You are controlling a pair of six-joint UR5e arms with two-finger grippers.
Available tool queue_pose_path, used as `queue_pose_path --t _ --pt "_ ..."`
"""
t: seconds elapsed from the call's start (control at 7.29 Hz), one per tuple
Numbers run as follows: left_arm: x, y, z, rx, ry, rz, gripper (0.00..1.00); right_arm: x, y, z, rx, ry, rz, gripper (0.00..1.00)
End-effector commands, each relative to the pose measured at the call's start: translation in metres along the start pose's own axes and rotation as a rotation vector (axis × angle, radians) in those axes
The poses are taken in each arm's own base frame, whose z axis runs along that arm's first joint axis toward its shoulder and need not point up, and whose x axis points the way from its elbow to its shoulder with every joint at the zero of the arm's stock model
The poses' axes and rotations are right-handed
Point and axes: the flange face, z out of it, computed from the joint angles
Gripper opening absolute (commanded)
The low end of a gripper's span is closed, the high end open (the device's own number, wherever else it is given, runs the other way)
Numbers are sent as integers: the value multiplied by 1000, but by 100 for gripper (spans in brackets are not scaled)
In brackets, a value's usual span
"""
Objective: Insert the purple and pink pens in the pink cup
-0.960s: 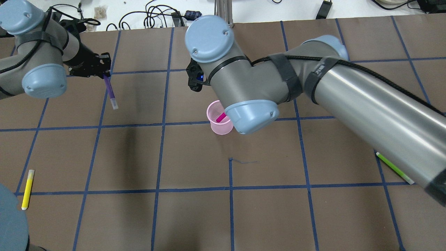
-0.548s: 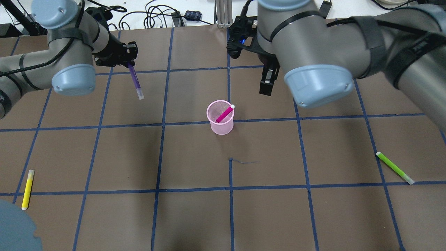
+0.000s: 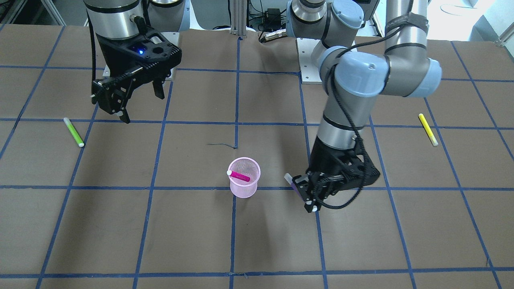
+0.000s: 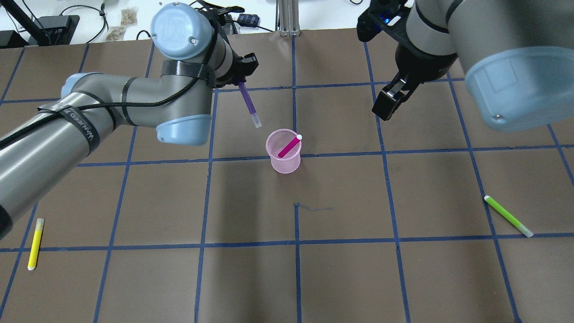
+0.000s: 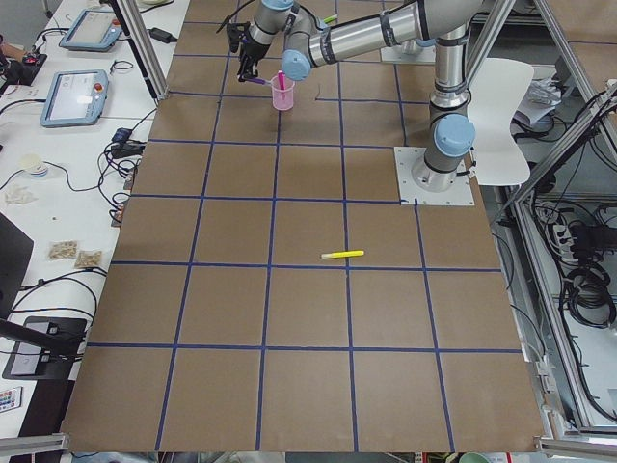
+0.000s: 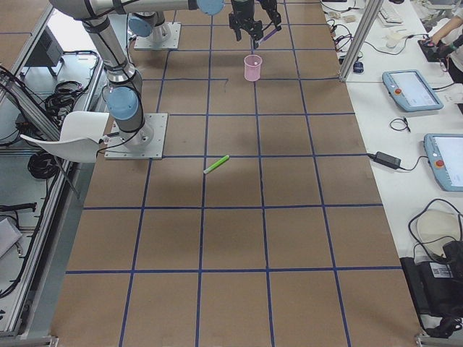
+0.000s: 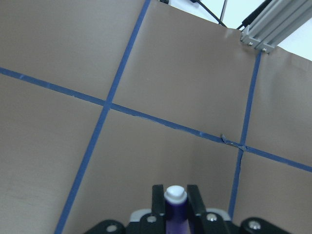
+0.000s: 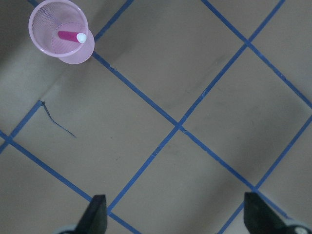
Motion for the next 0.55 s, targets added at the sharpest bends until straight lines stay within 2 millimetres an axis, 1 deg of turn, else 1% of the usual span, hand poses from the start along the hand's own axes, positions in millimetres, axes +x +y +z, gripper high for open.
queue_pose_path --t 0.0,0.14,0.27,0.41 --pt "27 41 5 -2 -8 -56 0 -5 8 -17 29 -1 276 100" --pt "24 56 11 29 4 -51 0 -1 8 -20 37 20 383 100" --pt "20 70 16 74 42 -52 0 -5 12 -22 36 17 504 100" --pt "18 75 15 91 44 -50 0 -5 13 -23 36 11 607 100"
